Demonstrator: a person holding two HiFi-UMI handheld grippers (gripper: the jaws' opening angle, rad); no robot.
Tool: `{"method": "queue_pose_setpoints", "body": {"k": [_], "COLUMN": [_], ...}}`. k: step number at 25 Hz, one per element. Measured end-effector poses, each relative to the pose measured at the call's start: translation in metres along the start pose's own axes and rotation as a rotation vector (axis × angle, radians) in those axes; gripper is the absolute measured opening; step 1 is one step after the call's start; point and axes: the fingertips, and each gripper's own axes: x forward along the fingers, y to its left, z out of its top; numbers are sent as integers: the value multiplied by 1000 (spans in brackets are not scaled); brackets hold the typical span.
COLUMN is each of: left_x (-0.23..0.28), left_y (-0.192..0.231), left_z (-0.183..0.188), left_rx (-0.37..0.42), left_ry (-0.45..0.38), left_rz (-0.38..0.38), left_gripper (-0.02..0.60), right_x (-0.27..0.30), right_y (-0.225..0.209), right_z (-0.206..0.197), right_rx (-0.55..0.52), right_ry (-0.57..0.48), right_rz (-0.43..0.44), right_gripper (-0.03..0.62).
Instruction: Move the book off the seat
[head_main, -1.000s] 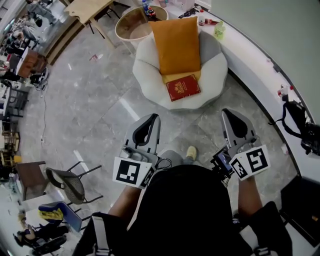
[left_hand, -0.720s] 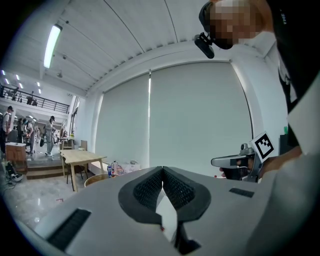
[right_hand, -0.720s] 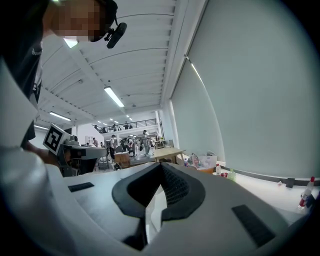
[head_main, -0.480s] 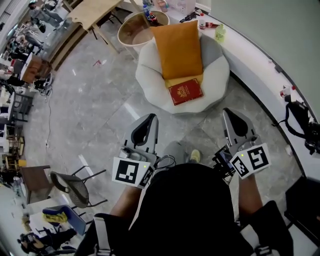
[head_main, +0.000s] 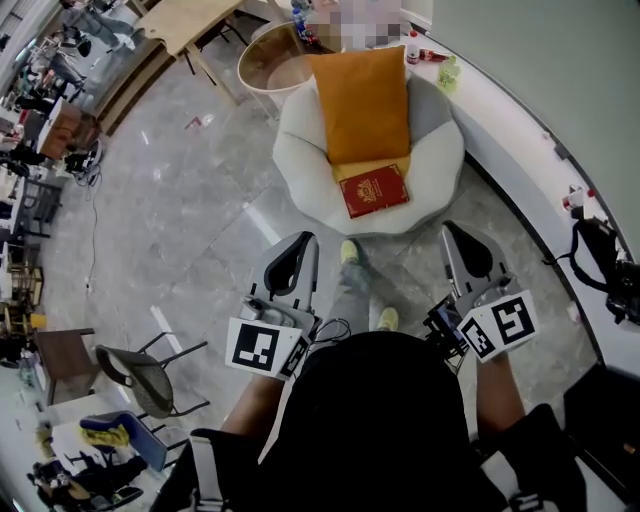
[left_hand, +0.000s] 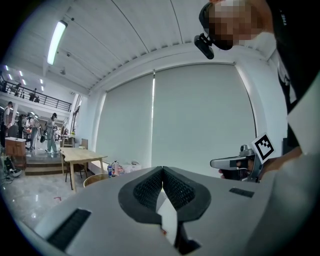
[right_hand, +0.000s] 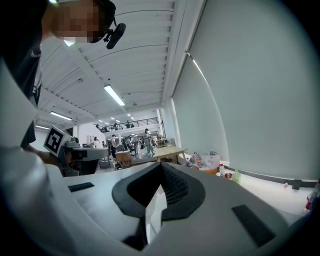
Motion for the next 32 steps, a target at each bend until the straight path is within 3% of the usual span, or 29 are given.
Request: {"method": "queue_pose_setpoints", "body": {"k": [4, 22, 28, 32], "left_x": [27, 130, 155, 167], "left_y": [18, 110, 126, 139], "left_z": [-2, -17, -18, -14], "left_rx": [-31, -75, -83, -96], "left_ry": [-21, 61, 102, 86], "left_rz": [-24, -7, -28, -47], "left_gripper": [13, 13, 14, 14], "right_x": [31, 151, 178, 197], "right_y": [-11, -68, -79, -80], "right_z": [-1, -6, -3, 2], "right_rx": [-2, -6, 11, 20], "right_ry": [19, 126, 134, 140], "right_rz": [1, 16, 5, 1], "right_gripper": [12, 12, 12, 12]}}
